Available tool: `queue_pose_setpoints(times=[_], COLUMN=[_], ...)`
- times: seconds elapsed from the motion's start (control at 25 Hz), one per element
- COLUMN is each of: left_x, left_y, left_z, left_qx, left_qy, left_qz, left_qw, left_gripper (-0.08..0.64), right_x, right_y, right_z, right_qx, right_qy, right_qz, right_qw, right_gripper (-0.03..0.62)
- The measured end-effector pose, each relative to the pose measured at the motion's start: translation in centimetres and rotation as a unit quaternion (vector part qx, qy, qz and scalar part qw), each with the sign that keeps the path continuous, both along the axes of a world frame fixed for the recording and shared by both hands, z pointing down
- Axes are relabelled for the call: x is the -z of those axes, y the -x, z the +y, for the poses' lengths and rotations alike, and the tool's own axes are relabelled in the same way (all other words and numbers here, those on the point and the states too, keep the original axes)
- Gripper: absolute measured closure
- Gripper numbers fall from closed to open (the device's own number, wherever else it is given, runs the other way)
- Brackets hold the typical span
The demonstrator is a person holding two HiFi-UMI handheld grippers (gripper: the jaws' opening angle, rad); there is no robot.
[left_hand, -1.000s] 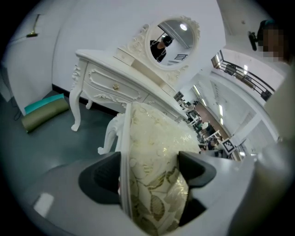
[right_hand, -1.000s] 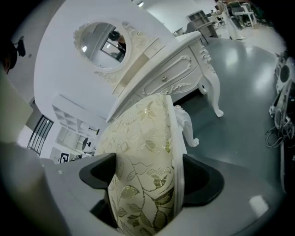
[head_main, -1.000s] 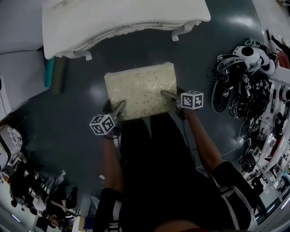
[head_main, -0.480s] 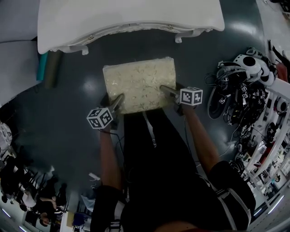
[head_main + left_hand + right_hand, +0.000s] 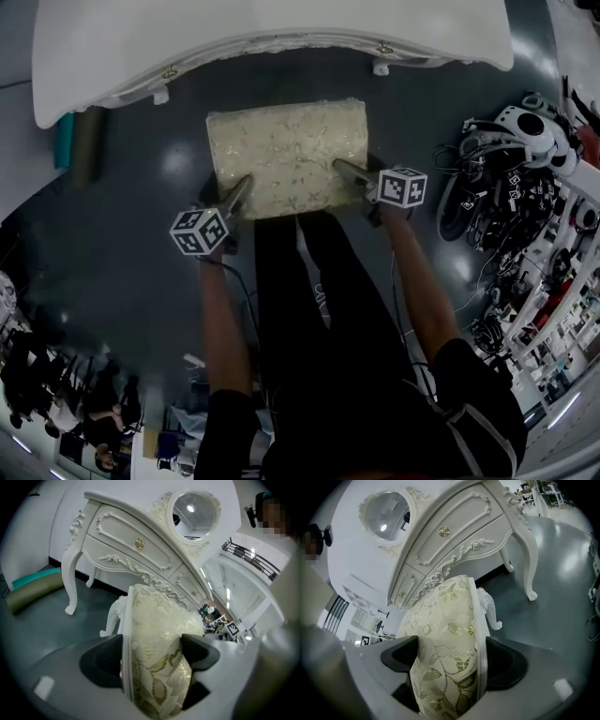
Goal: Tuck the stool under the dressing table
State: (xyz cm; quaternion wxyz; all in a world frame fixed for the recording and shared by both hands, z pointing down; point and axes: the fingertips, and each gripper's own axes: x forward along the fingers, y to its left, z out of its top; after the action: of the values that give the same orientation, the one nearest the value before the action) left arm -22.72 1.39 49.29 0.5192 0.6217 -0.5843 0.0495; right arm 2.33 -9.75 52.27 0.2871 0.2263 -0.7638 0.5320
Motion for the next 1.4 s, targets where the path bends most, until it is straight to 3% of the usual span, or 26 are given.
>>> queue_pose_setpoints(times=[0.48, 0.88, 1.4], left_x=[-9.0, -13.8, -16.9], left_y=[3.0, 5.5, 6.6], left_z=[-2.9, -4.9, -7.8], left_qx=[0.000, 0.022, 0.011], left_qy=[0.011, 0.006, -0.003], left_qz=[0.010, 0.022, 0.016], left_qw=[0.9999, 0.9995, 0.9998], left_gripper=[0.167, 0.167, 0.167], right_x=[-8.7, -12.7, -16.0], right_y=[3.1, 6.2, 6.9], right_z=[-3.1, -6.5, -8.6], right_qx=[0.002, 0.029, 0.012], right_qy=[0.005, -0.013, -0.015], right_qz=[0.004, 0.010, 0.008], right_qw=[1.000, 0.999, 1.000], right_gripper=[0.143, 0.143, 0.143])
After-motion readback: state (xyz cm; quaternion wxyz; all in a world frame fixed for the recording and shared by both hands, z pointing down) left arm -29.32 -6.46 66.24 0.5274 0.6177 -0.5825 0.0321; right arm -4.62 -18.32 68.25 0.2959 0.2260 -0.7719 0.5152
